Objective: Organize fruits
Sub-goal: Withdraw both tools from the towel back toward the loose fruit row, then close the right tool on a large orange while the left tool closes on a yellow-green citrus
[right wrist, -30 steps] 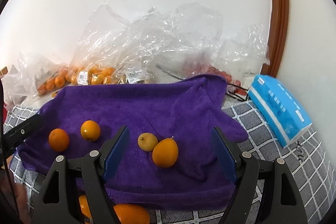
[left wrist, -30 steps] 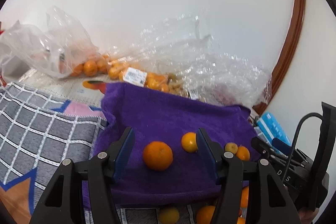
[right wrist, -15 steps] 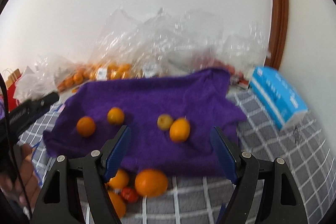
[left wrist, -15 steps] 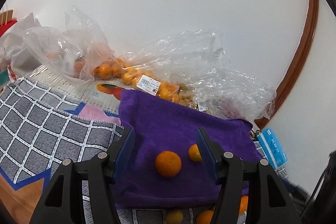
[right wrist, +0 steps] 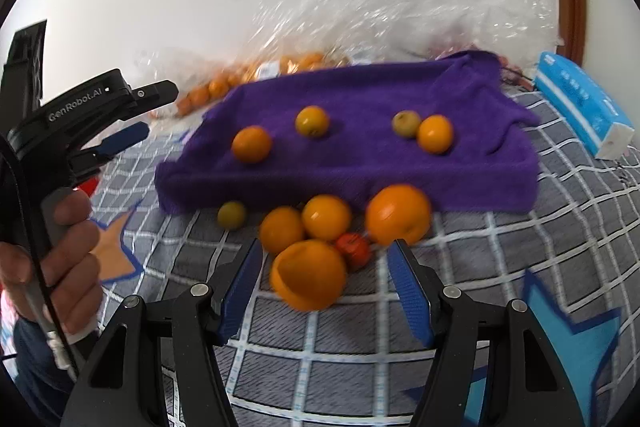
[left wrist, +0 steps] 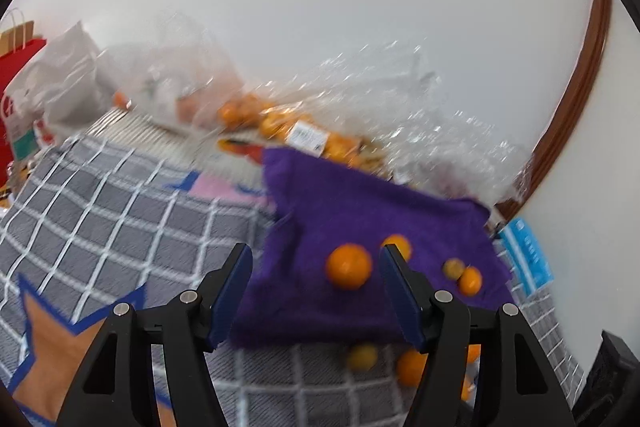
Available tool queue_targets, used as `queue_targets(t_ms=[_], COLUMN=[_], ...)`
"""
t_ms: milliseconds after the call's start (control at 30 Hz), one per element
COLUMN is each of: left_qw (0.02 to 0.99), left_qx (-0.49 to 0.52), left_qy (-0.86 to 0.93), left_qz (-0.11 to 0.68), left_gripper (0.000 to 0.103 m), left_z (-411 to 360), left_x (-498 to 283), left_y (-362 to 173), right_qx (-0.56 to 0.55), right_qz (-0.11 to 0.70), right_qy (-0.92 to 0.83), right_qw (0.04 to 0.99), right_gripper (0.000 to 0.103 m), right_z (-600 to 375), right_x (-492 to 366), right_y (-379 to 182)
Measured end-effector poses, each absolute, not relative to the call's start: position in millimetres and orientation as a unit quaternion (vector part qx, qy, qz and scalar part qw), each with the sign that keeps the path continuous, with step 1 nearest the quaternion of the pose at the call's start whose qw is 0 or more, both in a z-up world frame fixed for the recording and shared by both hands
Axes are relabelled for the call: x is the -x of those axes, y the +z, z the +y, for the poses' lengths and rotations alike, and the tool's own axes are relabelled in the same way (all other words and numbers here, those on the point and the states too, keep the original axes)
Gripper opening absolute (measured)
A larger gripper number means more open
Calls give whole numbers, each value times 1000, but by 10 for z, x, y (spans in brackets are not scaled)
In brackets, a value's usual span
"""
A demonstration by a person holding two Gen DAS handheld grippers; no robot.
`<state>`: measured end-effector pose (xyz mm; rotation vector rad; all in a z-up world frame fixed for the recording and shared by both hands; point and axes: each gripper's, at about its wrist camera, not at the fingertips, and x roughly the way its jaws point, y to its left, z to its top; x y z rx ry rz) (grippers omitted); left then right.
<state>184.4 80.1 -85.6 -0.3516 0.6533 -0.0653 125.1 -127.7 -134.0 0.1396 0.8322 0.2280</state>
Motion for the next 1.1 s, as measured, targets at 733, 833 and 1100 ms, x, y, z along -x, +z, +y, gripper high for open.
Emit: queue_targets(t_ms=[733,833,1100], left_qw=[898,901,900], left_qx=[70,57,72], left_qy=[-60,-60,-78], left_qz=[431,426,422], left_gripper=[45,35,23], left_z=[96,57,101], left_x=[-1892,-1900,-1884], left_y=[-1422,-1437,-1449], right_qx=[-41,-49,-50], right_qz=[392,395,389], right_qy=[40,42,33], right_qw=[918,916,919], right_gripper=[43,43,44], right_z=[-1822,-1874,-1838], right_x=[-913,-959,-1155], right_y=[-1377,-1411,-1401])
